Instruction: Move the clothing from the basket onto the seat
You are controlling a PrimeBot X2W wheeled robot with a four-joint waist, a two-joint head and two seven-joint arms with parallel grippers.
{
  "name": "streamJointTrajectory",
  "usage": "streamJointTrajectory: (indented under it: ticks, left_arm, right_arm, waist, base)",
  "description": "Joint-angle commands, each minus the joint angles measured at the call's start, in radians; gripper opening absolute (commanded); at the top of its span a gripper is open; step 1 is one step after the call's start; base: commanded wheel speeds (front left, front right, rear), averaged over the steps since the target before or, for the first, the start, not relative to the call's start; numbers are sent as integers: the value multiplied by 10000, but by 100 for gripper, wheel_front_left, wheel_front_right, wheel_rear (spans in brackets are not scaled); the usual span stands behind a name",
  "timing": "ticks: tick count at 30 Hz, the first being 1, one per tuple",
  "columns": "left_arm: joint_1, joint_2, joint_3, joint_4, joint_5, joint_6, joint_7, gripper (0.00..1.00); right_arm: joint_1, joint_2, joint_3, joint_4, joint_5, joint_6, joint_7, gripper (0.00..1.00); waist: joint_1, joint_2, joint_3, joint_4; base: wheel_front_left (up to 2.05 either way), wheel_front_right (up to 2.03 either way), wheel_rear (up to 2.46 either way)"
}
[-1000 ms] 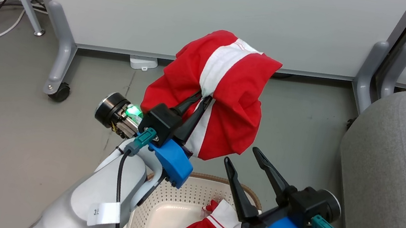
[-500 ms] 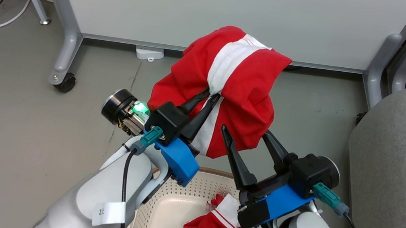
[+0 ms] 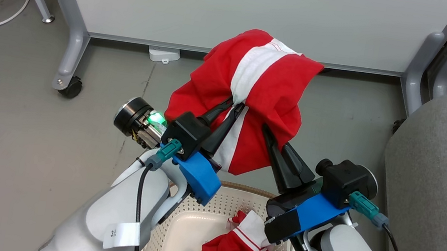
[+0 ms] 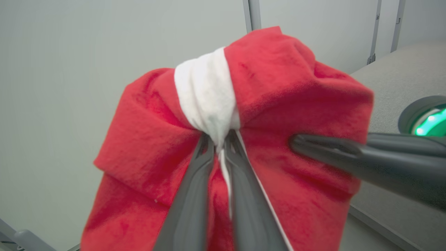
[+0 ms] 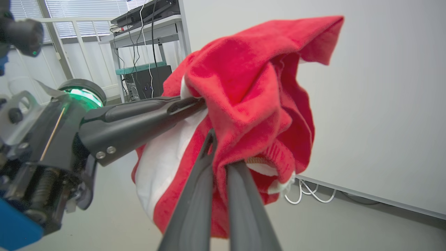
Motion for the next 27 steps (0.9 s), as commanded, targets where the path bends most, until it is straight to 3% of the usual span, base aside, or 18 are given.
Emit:
streamJointTrajectory:
  ticks: [1,18,19,20,21,27]
  left_arm:
    - [-119,-9,54,16,53,-7,-51,0]
    - [-55,-70,239,65,162,-76,-52,0]
    - [-51,-75,256,46,179,-63,-52,33]
    - [-44,-79,261,43,184,-60,-50,59]
    - [-40,-85,268,50,194,-62,-52,100]
    - [-12,-104,347,3,311,-13,-50,100]
  right_arm:
    - [-154,-15,-29,-23,10,5,-42,0]
    - [-87,-15,-90,-44,24,5,-42,0]
    - [-80,-15,-91,-47,15,5,-42,0]
    - [-82,-15,-93,-48,5,5,-42,0]
    - [-88,-15,-96,-47,-10,5,-42,0]
    - [-80,-15,-122,-39,-52,5,-42,0]
  waist:
    - [0,0,9,-3]
    - [0,0,-10,-22]
    - [0,0,-6,-22]
    - [0,0,0,-20]
    - [0,0,5,-19]
    - [0,0,36,-24]
  base:
    - [0,0,0]
    - [0,0,0]
    - [0,0,0]
    - [0,0,0]
    - [0,0,0]
    - [0,0,0]
